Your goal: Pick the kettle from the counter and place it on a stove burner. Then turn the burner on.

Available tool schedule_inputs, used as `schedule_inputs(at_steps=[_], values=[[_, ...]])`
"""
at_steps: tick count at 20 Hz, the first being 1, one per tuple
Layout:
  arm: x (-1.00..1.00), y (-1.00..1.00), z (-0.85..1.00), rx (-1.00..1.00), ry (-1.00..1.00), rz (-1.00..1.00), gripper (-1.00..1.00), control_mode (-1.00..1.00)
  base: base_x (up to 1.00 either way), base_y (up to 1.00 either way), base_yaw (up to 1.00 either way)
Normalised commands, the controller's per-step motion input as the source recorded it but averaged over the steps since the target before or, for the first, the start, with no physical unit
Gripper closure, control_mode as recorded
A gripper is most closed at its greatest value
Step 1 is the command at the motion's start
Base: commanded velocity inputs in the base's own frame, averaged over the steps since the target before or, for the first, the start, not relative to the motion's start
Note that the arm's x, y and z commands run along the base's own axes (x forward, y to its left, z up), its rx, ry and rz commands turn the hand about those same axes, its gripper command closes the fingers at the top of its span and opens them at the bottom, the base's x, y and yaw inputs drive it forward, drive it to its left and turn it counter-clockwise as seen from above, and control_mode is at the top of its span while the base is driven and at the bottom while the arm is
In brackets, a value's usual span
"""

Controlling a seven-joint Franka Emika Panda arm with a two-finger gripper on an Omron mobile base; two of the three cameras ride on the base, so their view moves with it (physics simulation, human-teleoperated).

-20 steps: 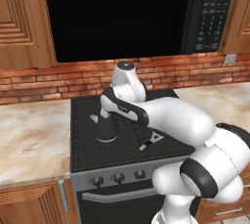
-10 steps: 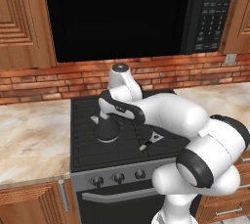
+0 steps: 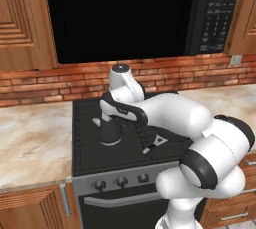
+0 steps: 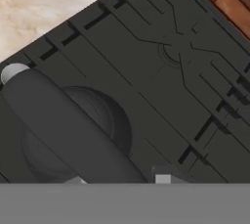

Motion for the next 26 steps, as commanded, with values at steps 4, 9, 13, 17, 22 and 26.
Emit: schedule_inputs(at_steps=[4, 9, 13, 17, 22, 26], values=[[0.00, 0.00, 0.00, 0.00, 0.00, 0.00, -1.00, -1.00, 0.00, 0.00, 0.00], [0.00, 0.00, 0.01, 0.00, -0.05, 0.00, -1.00, -1.00, 0.00, 0.00, 0.00], [-0.11, 0.00, 0.09, 0.00, -0.13, 0.00, -1.00, -1.00, 0.00, 0.00, 0.00], [-0.24, 0.00, 0.22, 0.00, -0.25, 0.00, -1.00, -1.00, 0.00, 0.00, 0.00], [-0.34, 0.00, 0.43, 0.01, -0.32, 0.00, -1.00, -1.00, 0.00, 0.00, 0.00], [-0.69, 0.00, 0.60, 0.01, -0.26, -0.04, -1.00, -1.00, 0.00, 0.00, 0.00]])
